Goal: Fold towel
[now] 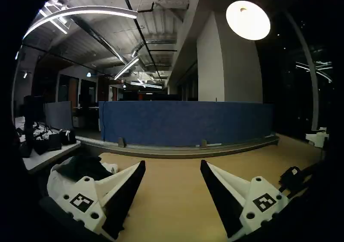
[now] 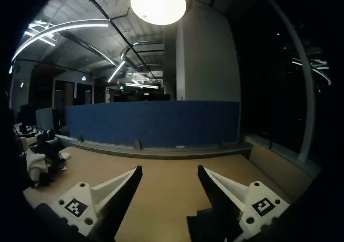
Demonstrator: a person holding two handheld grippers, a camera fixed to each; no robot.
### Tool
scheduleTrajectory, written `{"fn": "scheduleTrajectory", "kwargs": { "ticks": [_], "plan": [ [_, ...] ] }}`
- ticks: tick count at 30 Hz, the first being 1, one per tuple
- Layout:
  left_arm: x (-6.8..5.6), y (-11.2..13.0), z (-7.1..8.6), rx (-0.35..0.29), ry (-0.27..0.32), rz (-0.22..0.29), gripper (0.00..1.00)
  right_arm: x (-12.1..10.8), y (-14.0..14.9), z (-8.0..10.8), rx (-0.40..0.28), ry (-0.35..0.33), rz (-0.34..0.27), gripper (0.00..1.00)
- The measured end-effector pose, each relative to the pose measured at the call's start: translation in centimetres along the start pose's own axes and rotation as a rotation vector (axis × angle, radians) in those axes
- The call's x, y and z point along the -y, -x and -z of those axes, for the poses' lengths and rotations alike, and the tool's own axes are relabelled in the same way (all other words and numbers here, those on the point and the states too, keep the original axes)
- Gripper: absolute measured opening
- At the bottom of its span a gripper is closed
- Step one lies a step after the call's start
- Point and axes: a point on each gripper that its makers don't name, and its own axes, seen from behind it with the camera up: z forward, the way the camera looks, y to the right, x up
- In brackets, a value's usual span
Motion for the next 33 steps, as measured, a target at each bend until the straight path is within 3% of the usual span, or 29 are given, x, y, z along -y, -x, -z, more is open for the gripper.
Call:
{"fn": "scheduleTrajectory", "kwargs": {
  "ticks": [12,17,23,33],
  "plan": [
    [0.8,1.1,-0.2,-0.037,-0.007,-0.003,0.95,0.9,1.2,0.7,0.023,0.0,0.002,1.0],
    [0.8,2.8,-0.2,-0.048,-0.013,-0.034,0.95,1.0,2.8,0.9,0.052,-0.003,-0.018,1.0],
    [1.2,5.3,-0.5,-0.045,-0.031,-0.065,0.95,0.9,4.0,1.1,0.074,0.014,0.023,1.0],
    [1.6,8.1,-0.5,-0.067,-0.031,-0.058,0.95,0.8,4.6,-0.3,0.078,0.03,0.003,1.0]
  ]
}}
